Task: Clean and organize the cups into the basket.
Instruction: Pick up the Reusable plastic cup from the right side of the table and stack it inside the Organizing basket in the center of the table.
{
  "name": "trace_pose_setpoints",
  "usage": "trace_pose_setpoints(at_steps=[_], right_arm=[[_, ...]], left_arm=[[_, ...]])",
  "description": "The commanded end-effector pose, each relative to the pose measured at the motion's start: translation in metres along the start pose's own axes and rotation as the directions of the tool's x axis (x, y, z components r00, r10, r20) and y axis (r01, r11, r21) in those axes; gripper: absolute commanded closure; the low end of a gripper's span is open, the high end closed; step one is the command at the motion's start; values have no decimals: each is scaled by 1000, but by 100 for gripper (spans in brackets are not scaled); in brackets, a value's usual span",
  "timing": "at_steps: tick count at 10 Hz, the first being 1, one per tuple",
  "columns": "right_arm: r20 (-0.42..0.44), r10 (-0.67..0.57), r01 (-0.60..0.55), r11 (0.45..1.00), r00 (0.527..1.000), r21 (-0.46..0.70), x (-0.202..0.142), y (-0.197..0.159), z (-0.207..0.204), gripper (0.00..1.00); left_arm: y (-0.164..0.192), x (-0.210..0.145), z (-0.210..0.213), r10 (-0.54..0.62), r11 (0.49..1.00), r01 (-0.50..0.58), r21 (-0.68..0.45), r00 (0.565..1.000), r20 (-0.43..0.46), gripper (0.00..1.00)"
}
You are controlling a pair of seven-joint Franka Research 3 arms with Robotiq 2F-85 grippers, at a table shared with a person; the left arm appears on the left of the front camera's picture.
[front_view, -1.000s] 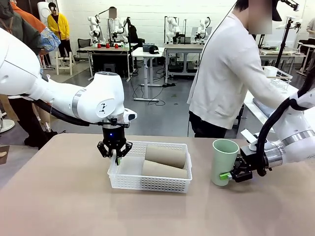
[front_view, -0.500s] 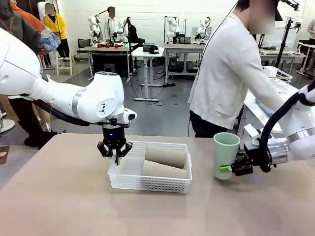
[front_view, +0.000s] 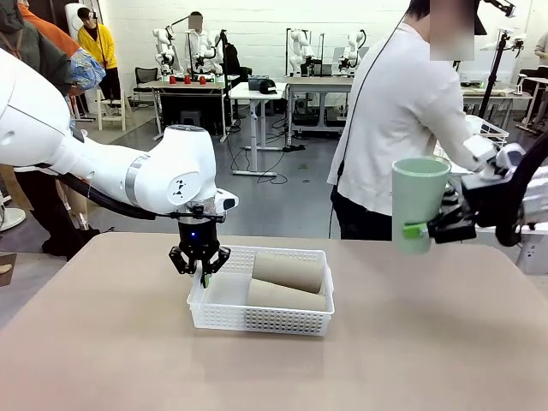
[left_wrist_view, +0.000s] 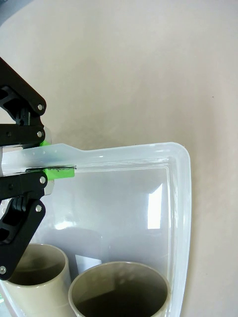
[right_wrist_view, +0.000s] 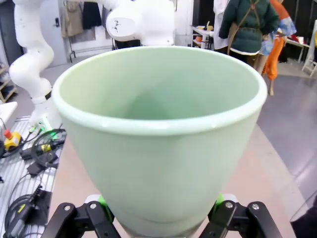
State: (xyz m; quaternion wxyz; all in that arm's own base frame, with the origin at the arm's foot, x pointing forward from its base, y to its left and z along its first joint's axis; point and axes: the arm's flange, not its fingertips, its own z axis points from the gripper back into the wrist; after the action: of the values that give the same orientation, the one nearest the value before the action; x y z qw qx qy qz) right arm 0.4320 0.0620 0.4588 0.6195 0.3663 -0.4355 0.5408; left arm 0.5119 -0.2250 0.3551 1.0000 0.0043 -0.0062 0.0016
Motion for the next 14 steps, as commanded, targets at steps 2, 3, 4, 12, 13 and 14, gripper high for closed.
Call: trace_pose_setpoints(at_steps=[2, 3, 4, 12, 13, 14], right_arm=[[0, 0, 0, 1000, 1000, 0, 0, 0, 0, 83], [0, 0, 0, 1000, 1000, 0, 0, 0, 0, 83], [0, 0, 0, 1000, 1000, 0, 0, 0, 0, 83], [-522, 68, 13, 989, 850, 150, 88, -28, -144, 19], [-589, 75, 25, 987, 805, 160, 91, -30, -172, 19], [-648, 90, 28, 985, 756, 169, 93, -28, -197, 19]], left_arm=[[0, 0, 2, 0, 1000, 0, -1, 1000, 5, 100], [0, 0, 2, 0, 1000, 0, -1, 1000, 5, 100], [0, 0, 2, 0, 1000, 0, -1, 1000, 5, 100], [0, 0, 2, 0, 1000, 0, -1, 1000, 5, 100], [0, 0, 2, 0, 1000, 0, -1, 1000, 5, 100], [0, 0, 2, 0, 1000, 0, -1, 1000, 5, 100]])
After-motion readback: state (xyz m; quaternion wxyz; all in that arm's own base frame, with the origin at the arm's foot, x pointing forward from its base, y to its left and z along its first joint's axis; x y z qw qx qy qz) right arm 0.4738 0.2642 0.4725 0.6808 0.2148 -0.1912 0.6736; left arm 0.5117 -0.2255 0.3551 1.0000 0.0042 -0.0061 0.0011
